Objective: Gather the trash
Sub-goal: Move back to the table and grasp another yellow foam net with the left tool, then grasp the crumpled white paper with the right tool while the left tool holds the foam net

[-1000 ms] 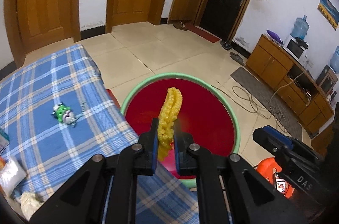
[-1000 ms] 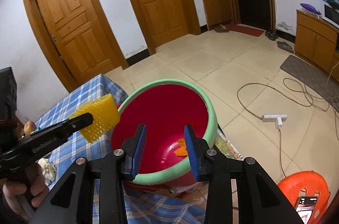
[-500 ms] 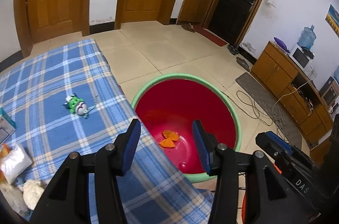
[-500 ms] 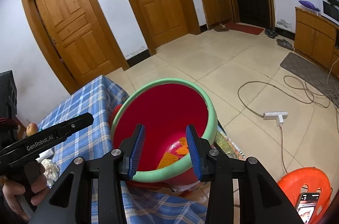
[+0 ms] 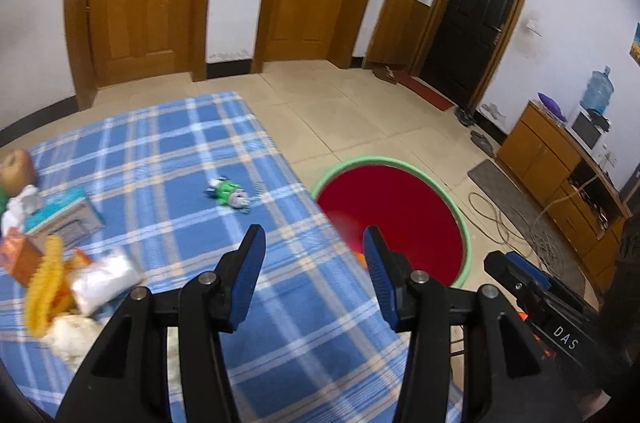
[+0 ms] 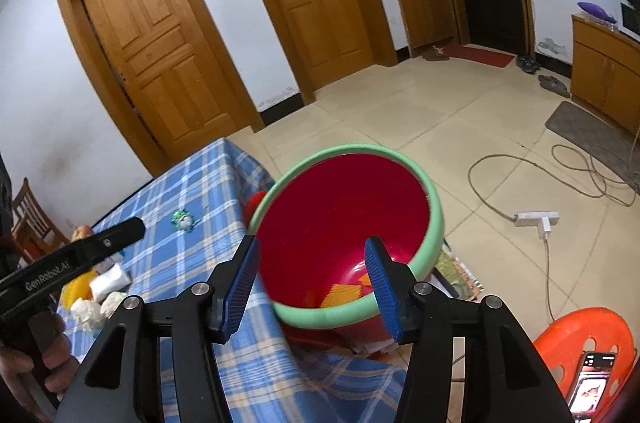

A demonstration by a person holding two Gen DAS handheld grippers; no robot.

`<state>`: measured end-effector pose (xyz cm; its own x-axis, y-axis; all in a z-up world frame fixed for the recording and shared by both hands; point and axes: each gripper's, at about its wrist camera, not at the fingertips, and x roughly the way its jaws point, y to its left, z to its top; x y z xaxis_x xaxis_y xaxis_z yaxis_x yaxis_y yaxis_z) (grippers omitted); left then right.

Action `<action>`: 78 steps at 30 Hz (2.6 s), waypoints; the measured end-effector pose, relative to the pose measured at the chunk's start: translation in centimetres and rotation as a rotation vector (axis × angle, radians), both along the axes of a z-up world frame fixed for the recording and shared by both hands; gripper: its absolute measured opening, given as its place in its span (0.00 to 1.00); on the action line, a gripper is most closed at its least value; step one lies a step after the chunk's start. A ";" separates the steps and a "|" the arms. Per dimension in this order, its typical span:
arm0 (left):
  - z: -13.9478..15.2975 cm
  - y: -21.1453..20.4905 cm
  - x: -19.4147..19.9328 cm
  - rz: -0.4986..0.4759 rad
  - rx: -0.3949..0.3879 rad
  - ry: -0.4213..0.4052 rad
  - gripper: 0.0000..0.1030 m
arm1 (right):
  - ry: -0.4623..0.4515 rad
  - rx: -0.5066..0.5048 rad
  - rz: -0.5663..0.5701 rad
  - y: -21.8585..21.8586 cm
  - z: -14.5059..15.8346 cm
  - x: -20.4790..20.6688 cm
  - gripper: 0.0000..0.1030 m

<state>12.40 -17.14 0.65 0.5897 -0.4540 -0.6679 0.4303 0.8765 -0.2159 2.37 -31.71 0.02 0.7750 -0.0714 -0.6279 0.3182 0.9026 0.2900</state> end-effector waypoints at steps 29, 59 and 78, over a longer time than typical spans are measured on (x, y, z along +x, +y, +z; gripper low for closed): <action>-3.7 15.0 1.4 0.345 0.209 0.059 0.49 | 0.031 0.014 0.149 6.3 0.3 1.2 0.55; -0.5 20.8 -1.9 0.398 0.000 -0.016 0.11 | 0.112 0.038 0.370 13.7 -2.0 4.7 0.55; -1.8 22.8 -2.5 0.415 -0.050 0.014 0.11 | 0.204 0.026 0.558 20.9 -5.1 8.0 0.55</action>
